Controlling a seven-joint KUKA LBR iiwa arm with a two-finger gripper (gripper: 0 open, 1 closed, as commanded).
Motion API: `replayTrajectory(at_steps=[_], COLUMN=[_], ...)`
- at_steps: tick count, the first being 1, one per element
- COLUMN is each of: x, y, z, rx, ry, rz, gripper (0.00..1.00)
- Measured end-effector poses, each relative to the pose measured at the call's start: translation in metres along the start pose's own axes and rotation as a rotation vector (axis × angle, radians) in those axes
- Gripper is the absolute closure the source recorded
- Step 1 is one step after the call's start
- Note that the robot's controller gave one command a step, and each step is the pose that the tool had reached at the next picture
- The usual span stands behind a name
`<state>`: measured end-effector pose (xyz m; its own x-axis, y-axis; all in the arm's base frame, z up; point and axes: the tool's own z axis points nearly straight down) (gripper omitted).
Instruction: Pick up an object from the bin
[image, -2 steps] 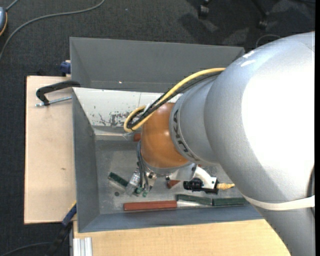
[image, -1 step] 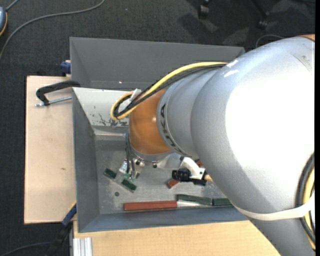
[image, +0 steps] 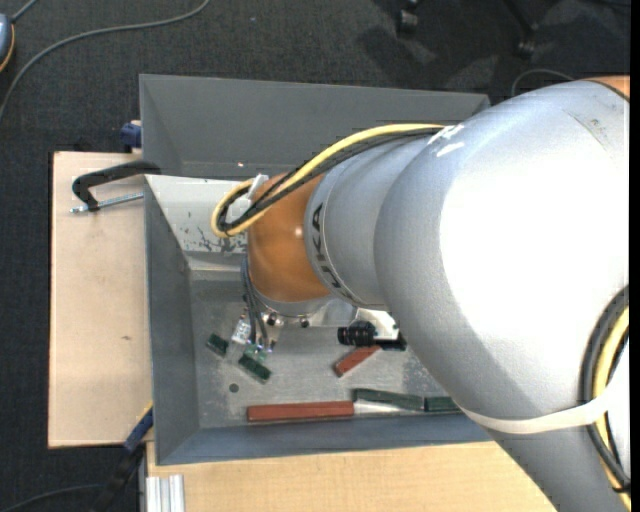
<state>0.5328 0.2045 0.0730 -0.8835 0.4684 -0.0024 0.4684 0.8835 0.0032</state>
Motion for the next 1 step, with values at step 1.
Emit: replayTrajectory(at_steps=[1], x=[-0.0376], y=[-0.0220], z=[-0.0590], rx=[-0.003], ry=[-0.007], rz=[-0.068], gripper=[1.00])
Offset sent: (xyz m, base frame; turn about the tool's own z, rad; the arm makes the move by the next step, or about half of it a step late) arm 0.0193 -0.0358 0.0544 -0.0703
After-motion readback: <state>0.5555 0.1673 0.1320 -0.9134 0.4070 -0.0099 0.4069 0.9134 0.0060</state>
